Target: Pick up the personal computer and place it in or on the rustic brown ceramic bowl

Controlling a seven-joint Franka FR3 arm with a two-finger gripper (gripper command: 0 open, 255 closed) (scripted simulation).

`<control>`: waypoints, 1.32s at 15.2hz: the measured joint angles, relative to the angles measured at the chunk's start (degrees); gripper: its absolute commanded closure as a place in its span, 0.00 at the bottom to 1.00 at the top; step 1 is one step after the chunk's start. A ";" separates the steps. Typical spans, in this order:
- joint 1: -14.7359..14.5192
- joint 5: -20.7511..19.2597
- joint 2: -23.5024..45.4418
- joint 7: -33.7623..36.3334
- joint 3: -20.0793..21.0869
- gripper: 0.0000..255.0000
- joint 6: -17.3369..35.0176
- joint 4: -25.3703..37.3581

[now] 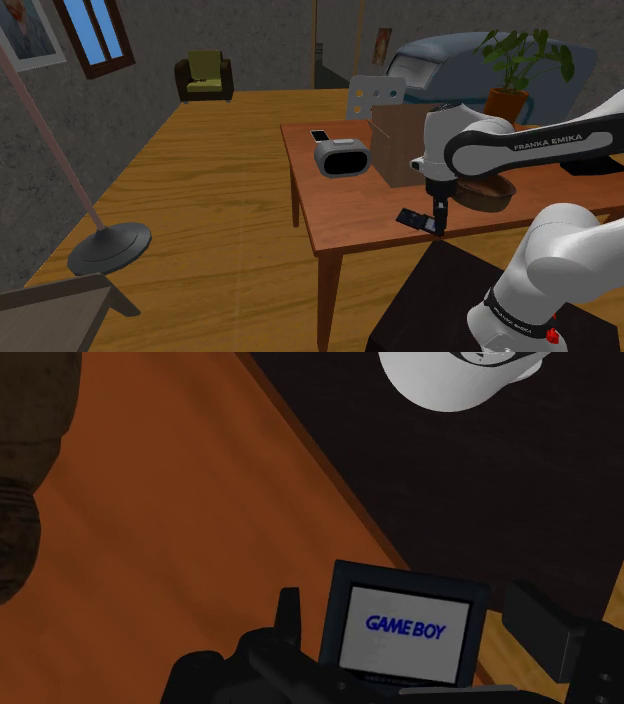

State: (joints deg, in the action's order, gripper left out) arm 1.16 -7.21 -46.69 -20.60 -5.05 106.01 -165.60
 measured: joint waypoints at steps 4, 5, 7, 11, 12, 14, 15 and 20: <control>0.00 0.00 0.00 0.00 0.00 1.00 0.00 0.00; 0.00 0.00 0.00 0.00 0.00 1.00 0.00 0.00; 0.00 0.00 0.00 0.00 0.00 1.00 0.00 0.00; 0.01 0.01 -0.27 -0.04 0.01 1.00 -0.44 0.17; 0.02 0.04 -0.55 -0.12 0.03 1.00 -1.22 0.69; -0.04 0.19 -1.19 -0.20 0.16 1.00 -2.93 1.78; -0.18 0.41 -1.53 -0.08 0.35 1.00 -3.76 2.26; -0.34 0.80 -2.66 -0.27 0.71 1.00 -8.32 5.69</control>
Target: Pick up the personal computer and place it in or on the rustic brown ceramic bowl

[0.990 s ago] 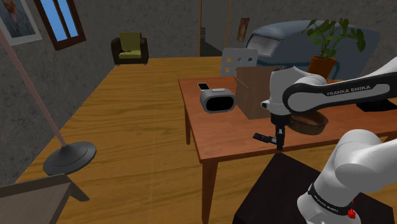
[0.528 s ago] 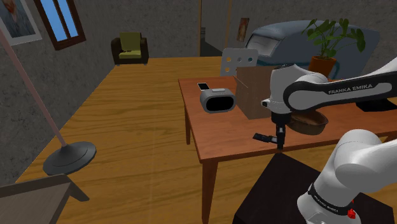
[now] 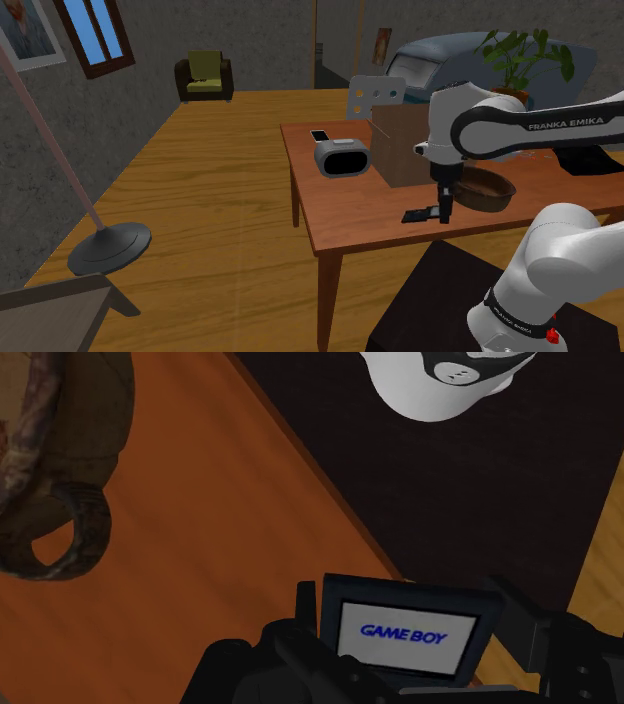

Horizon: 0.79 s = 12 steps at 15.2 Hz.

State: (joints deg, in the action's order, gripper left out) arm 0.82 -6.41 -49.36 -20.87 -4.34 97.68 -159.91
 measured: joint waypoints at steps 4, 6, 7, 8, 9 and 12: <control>0.00 0.13 -0.37 -0.30 0.11 1.00 -3.29 2.93; -0.01 0.21 -0.55 -0.43 0.18 1.00 -4.91 4.38; -0.06 0.28 -0.37 -0.42 0.24 1.00 -5.40 5.04; -0.01 0.25 -0.59 -0.56 0.22 1.00 -6.27 5.71; -0.07 0.37 -0.63 -0.52 0.34 1.00 -7.00 6.39; -0.12 0.52 -0.63 -0.66 0.50 1.00 -9.50 8.90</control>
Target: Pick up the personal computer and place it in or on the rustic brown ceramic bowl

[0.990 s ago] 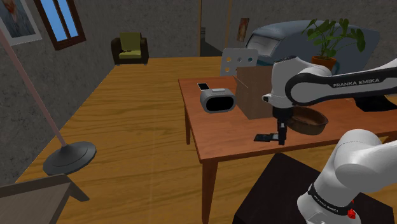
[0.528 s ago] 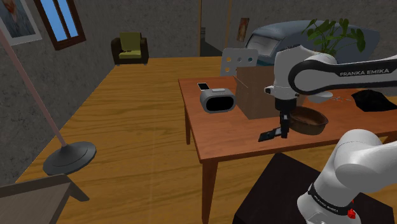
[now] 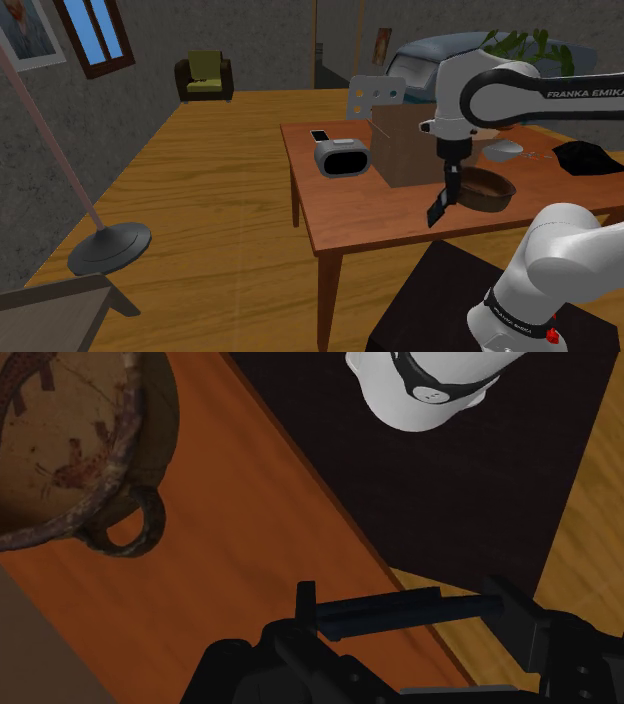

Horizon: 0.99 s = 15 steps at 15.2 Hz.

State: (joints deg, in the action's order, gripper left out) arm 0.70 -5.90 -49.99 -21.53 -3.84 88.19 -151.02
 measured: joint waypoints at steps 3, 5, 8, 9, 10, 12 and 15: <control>-0.04 0.15 -0.28 -0.09 0.18 1.00 -2.33 2.04; -0.05 0.19 0.13 -0.23 0.22 1.00 -3.77 3.89; 0.34 -0.51 -0.18 -1.13 -0.49 1.00 -5.39 5.27; 0.73 -1.32 -0.90 -1.99 -1.22 1.00 -6.06 5.31; 1.30 -2.52 -1.11 -3.24 -2.44 1.00 -6.26 5.44; 2.53 -5.14 -2.54 -5.90 -4.91 1.00 -6.98 5.05; 4.22 -9.06 -2.93 -9.86 -8.69 1.00 -7.36 5.67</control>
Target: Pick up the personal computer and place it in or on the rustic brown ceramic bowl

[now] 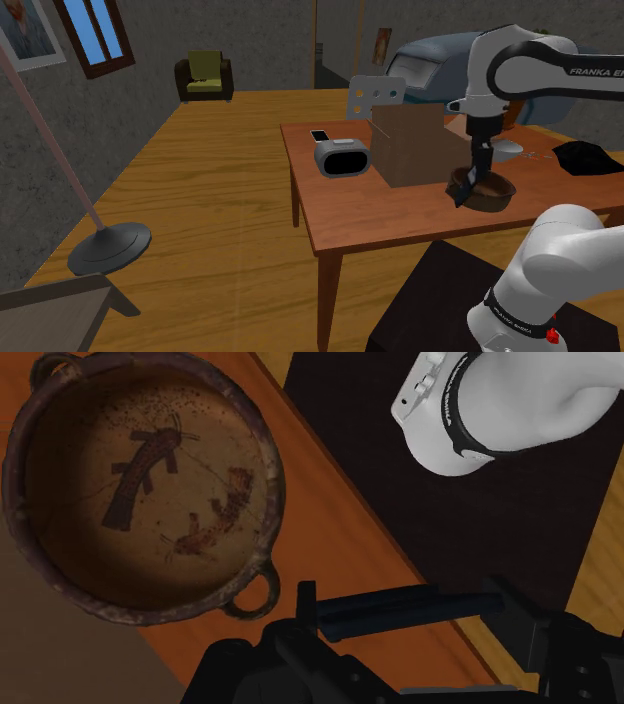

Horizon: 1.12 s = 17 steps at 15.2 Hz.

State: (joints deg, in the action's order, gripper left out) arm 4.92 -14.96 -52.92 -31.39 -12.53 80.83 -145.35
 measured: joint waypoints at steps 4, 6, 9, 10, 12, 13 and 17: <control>2.11 -5.49 0.42 -5.56 -5.63 1.00 0.61 1.01; 3.22 -8.37 0.77 -8.74 -8.68 1.00 0.58 2.29; 4.47 -12.10 1.36 -12.96 -12.66 1.00 0.85 3.97; 4.51 -12.87 2.23 -14.04 -13.77 1.00 1.01 5.10; 4.91 -15.22 3.73 -17.15 -16.93 1.00 1.47 7.36; 5.11 -16.15 4.03 -18.08 -18.09 1.00 2.06 7.51; 5.56 -17.84 3.93 -18.50 -20.08 1.00 4.60 5.39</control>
State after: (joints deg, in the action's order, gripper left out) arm 10.48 -32.79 -48.99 -49.90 -32.61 85.43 -139.96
